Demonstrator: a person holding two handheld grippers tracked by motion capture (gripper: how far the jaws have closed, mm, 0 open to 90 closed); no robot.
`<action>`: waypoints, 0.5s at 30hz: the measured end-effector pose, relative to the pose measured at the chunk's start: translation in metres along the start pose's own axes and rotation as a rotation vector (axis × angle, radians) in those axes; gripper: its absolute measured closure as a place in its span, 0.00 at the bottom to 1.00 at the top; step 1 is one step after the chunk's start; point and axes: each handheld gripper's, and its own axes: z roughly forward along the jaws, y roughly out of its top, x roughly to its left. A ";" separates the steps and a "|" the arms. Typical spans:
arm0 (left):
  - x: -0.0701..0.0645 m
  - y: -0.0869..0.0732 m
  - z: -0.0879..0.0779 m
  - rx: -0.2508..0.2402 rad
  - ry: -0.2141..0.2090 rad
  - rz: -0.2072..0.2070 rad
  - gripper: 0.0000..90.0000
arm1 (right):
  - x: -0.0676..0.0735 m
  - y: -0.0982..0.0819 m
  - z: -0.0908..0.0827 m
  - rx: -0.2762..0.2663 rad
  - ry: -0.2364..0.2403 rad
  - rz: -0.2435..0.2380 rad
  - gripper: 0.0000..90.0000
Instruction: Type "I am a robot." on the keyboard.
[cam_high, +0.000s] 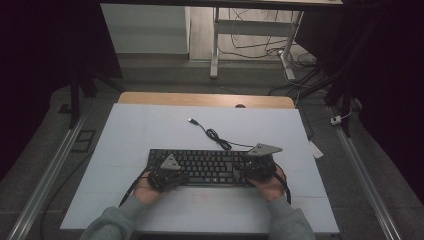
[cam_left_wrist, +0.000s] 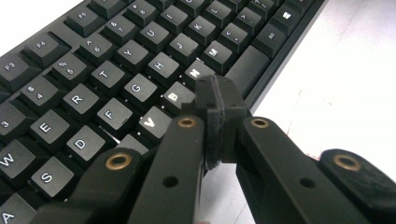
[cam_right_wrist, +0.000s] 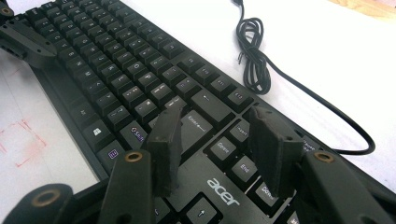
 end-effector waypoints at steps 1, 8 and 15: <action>0.000 -0.001 0.000 -0.010 -0.011 -0.008 0.99 | 0.000 0.000 0.000 0.003 0.000 -0.001 0.61; 0.000 0.001 -0.006 -0.039 0.000 0.005 0.98 | 0.000 0.000 0.000 0.004 -0.001 -0.002 0.61; 0.007 0.002 -0.026 -0.135 0.016 -0.046 0.69 | 0.000 0.000 -0.001 0.003 -0.001 -0.001 0.60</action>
